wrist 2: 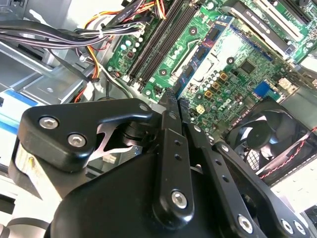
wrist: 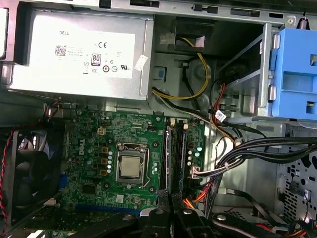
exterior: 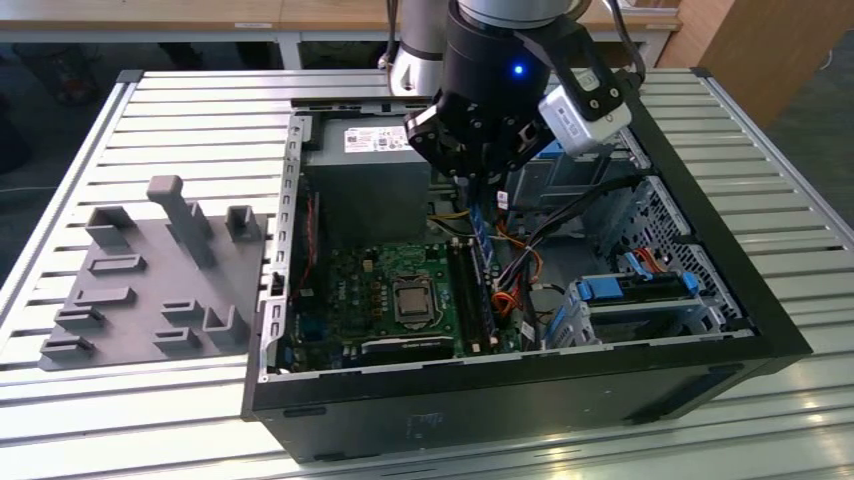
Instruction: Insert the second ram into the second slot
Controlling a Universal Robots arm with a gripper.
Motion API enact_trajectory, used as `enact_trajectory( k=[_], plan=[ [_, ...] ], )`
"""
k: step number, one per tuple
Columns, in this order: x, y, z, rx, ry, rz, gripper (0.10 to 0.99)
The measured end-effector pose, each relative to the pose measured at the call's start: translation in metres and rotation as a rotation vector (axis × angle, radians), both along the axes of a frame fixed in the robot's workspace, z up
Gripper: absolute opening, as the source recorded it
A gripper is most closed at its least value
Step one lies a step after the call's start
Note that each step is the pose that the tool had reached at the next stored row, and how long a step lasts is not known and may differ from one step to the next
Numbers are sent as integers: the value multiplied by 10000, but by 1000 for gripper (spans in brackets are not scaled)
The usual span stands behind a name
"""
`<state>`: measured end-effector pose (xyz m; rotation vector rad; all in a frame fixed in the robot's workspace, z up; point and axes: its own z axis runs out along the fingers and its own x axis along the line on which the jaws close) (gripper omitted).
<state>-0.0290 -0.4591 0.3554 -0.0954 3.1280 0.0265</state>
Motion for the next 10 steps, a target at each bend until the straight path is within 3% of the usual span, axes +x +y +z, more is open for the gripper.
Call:
enact_trajectory(
  k=[10],
  plan=[
    [0, 0, -20, 0, 22, 0, 133]
  ],
)
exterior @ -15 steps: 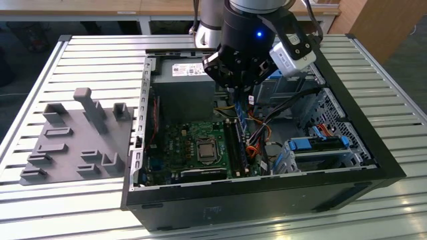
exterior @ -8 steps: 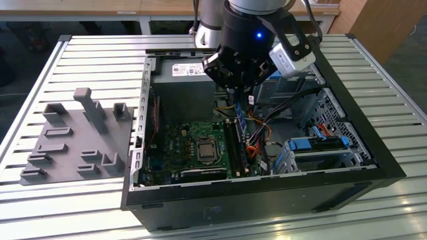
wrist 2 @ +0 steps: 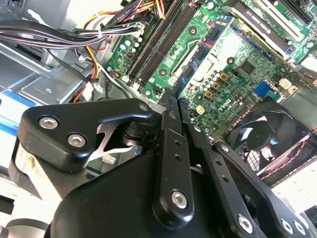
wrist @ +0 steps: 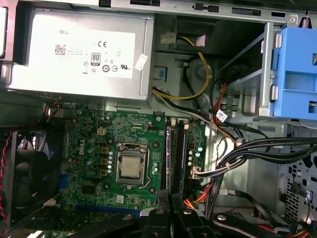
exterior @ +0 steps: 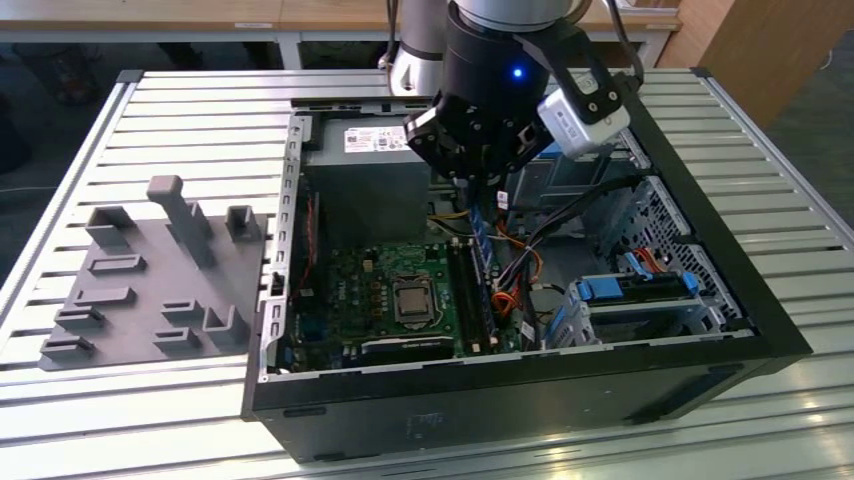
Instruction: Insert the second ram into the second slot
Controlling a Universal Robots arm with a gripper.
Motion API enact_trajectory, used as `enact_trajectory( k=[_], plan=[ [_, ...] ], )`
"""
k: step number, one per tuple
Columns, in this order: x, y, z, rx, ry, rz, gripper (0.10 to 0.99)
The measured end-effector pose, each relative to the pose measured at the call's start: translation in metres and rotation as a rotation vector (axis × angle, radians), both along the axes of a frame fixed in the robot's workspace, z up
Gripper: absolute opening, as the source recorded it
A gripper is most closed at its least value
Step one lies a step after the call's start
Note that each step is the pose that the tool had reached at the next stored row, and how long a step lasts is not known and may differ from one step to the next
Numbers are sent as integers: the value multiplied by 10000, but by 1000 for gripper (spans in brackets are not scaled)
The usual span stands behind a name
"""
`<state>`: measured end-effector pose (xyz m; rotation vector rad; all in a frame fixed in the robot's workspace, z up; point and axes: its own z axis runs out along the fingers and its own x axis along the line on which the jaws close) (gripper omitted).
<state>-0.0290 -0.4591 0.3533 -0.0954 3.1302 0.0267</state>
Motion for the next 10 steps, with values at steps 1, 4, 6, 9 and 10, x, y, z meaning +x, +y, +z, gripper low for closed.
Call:
enact_trajectory(
  k=[1, 4, 6, 9, 10],
  plan=[
    [0, 0, -1, -1, 3, 0, 133],
    [0, 0, -8, 0, 17, 0, 133],
    [0, 0, -12, 0, 26, 0, 133],
    [0, 0, -17, 0, 39, 0, 133],
    [0, 0, -19, 0, 44, 1, 133]
  ],
)
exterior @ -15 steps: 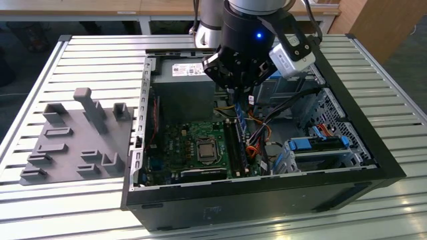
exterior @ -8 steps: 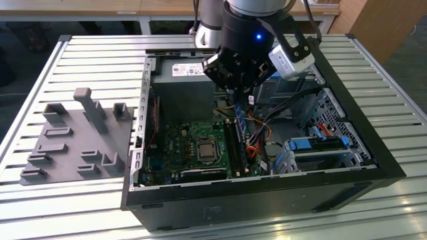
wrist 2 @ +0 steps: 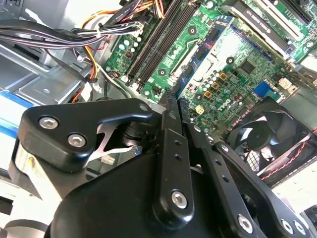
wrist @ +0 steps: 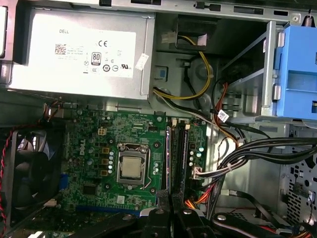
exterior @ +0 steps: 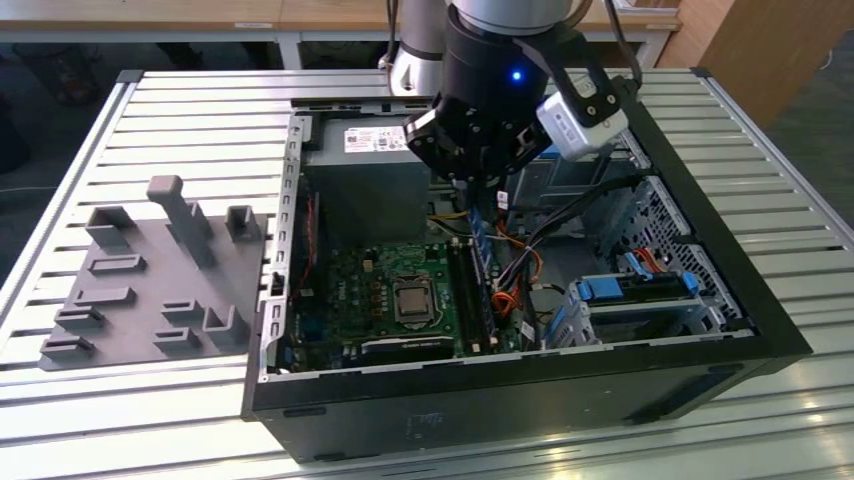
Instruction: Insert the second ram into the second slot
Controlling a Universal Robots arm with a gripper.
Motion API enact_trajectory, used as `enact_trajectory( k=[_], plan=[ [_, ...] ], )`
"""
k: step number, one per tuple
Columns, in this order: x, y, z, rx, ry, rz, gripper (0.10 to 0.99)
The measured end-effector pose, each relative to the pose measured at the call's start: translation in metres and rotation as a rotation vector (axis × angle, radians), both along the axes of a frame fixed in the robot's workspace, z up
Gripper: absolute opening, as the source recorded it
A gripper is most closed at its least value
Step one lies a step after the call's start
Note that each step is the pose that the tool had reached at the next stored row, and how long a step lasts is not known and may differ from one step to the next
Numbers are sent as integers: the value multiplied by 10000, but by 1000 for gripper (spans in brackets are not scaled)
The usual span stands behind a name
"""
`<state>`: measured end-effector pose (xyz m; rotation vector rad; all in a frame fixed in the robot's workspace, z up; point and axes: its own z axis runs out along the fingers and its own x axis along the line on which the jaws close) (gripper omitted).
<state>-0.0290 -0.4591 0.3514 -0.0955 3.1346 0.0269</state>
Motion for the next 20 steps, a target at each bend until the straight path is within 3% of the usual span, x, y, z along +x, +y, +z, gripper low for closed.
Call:
enact_trajectory(
  k=[6, 20],
  plan=[
    [0, 0, -19, 1, 36, 0, 133],
    [0, 0, -144, 1, 105, 0, 133]
  ],
)
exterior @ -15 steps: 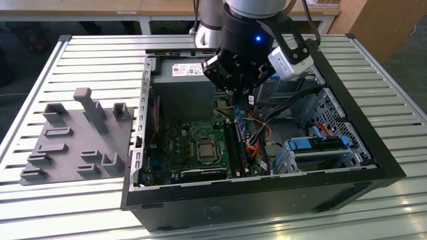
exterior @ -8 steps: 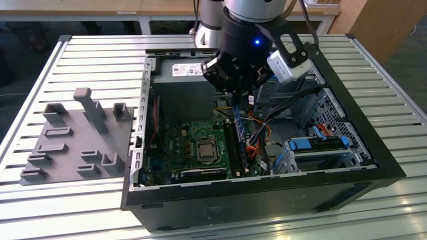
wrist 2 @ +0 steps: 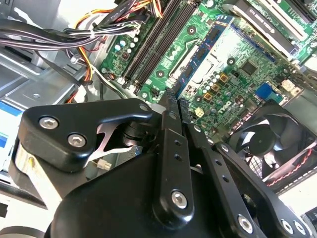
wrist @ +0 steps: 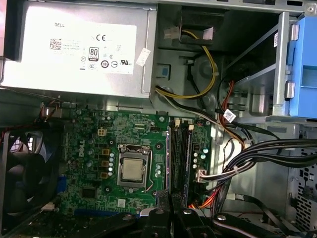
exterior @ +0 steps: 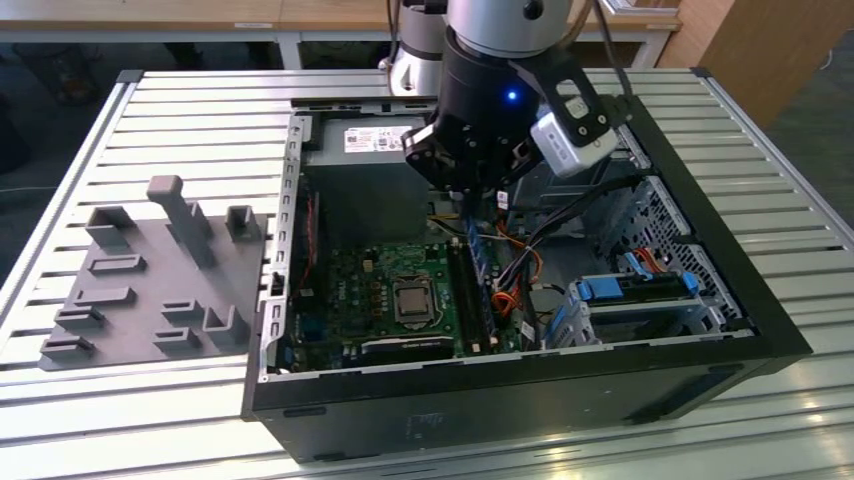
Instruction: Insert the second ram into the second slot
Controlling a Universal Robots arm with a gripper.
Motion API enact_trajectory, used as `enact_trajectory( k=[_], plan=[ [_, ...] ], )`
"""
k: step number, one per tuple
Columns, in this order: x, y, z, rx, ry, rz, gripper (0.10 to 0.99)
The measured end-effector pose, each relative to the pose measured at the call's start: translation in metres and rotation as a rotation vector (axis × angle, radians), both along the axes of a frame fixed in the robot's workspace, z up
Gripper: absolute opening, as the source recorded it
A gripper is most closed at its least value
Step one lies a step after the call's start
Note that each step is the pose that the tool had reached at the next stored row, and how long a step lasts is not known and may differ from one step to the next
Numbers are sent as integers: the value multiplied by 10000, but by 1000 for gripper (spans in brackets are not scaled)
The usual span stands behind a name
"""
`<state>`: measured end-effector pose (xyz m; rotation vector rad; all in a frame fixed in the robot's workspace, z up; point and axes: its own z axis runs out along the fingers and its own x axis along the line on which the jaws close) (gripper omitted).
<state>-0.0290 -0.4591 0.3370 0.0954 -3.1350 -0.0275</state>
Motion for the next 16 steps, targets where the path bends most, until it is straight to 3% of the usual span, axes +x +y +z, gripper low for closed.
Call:
enact_trajectory(
  k=[16],
  plan=[
    [0, 0, -128, 0, 0, -345, 133]
  ],
)
